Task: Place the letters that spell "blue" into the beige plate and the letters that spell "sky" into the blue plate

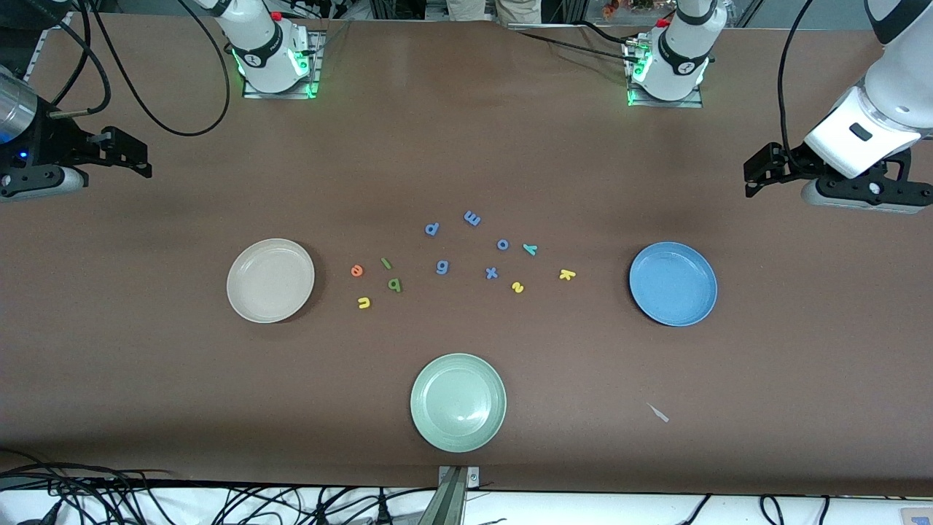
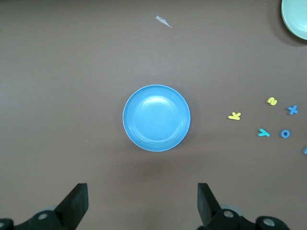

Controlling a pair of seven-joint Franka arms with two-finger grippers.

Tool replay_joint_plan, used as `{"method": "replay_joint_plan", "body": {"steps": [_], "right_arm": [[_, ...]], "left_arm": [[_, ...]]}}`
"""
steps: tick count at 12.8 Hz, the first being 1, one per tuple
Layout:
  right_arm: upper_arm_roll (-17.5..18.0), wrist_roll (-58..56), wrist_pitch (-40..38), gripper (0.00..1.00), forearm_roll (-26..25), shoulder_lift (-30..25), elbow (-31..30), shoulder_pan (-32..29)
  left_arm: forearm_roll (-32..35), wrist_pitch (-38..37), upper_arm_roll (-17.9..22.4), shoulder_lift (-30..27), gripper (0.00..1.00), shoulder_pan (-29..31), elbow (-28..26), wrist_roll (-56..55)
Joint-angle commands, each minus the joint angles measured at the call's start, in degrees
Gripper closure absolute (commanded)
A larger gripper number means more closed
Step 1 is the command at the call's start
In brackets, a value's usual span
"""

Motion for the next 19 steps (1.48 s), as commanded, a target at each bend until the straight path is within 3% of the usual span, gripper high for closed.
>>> {"method": "replay_joint_plan", "body": {"steps": [1, 19], "right_arm": [[-0.12, -0.51, -0.21, 0.00, 0.72, 0.60, 1.29, -0.08], [-0.12, 5.38, -0.30, 0.00, 0.72, 0.77, 1.29, 0.01]], "left_arm": [[-0.80, -0.27, 0.43, -0.78, 0.00, -0.41, -0.39, 1.34], [-0.72, -0.44, 0.08, -0.95, 0.00, -0.59, -0.48, 0.90]]}}
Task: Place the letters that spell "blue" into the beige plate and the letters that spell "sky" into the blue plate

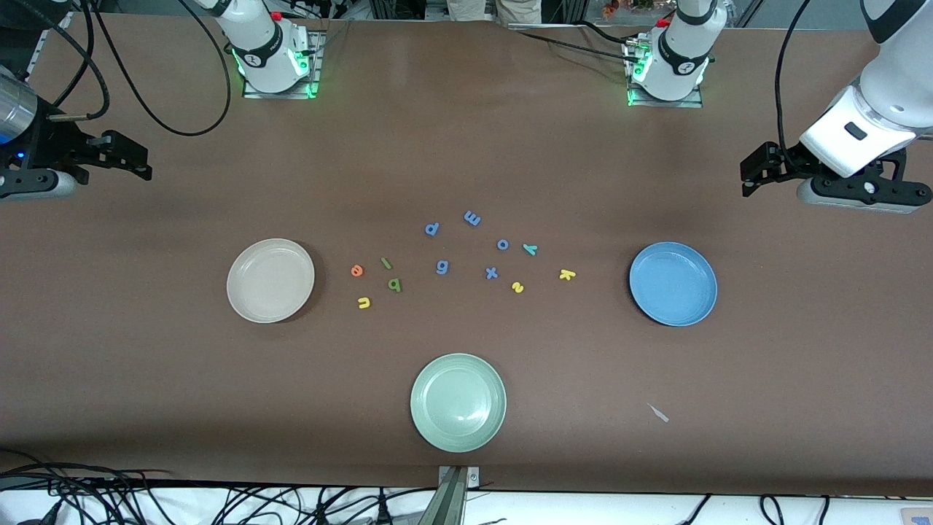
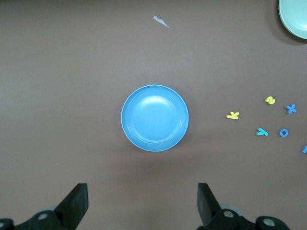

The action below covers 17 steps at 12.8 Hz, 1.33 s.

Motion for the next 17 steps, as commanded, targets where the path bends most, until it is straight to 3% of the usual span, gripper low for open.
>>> {"method": "replay_joint_plan", "body": {"steps": [1, 17], "right_arm": [[-0.11, 0.66, -0.30, 0.00, 0.72, 0.80, 1.29, 0.01], [-0.11, 0.83, -0.21, 0.00, 0.11, 0.98, 1.29, 0.01]], "left_arm": [[-0.80, -0.45, 0.29, -0.95, 0.00, -0.31, -0.48, 0.90], [-0.72, -1.50, 0.46, -0.95, 0.00, 0.40, -0.57, 1.52]]}}
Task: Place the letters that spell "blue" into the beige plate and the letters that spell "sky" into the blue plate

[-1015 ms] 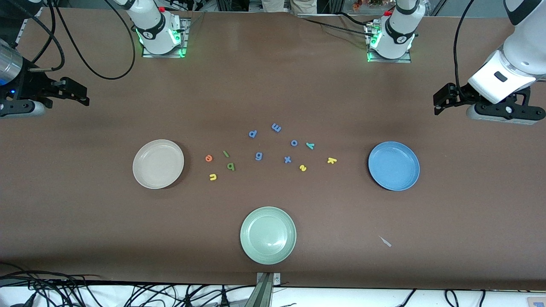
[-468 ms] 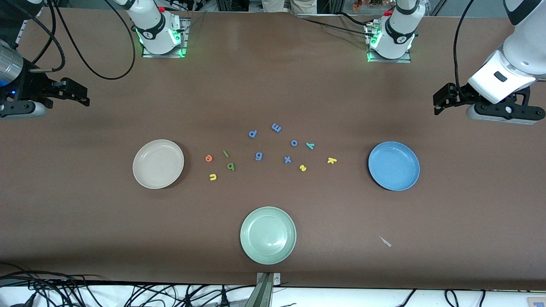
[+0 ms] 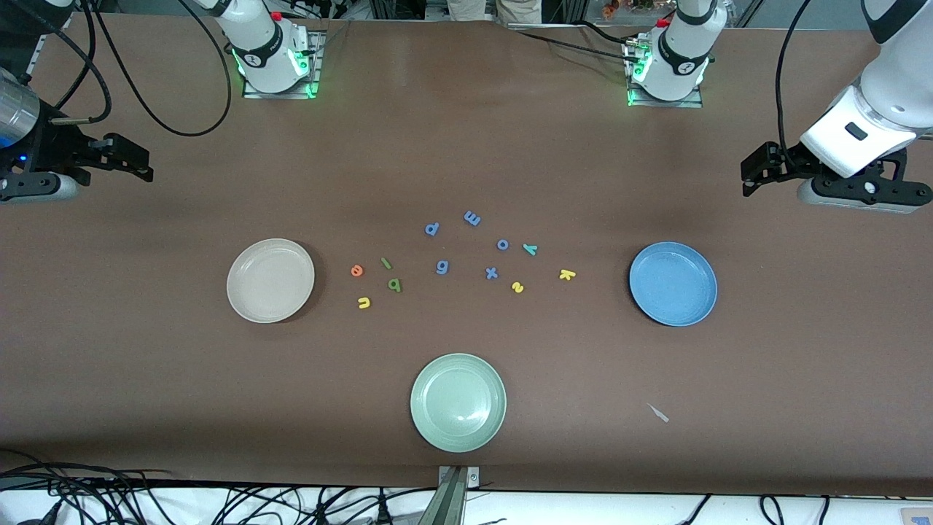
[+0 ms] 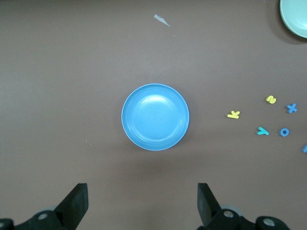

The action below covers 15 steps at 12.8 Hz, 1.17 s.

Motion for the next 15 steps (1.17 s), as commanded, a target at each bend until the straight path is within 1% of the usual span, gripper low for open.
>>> {"method": "replay_joint_plan", "body": {"steps": [1, 15], "right_arm": [[-0.09, 0.51, 0.05, 0.00, 0.03, 0.86, 1.29, 0.02], [-0.27, 0.59, 0.58, 0.00, -0.06, 1.48, 1.38, -0.16]], "left_arm": [[-0.72, -0.88, 0.03, -0.87, 0.00, 0.35, -0.56, 1.43], [-0.80, -1.67, 0.03, -0.95, 0.00, -0.09, -0.48, 1.43]]}}
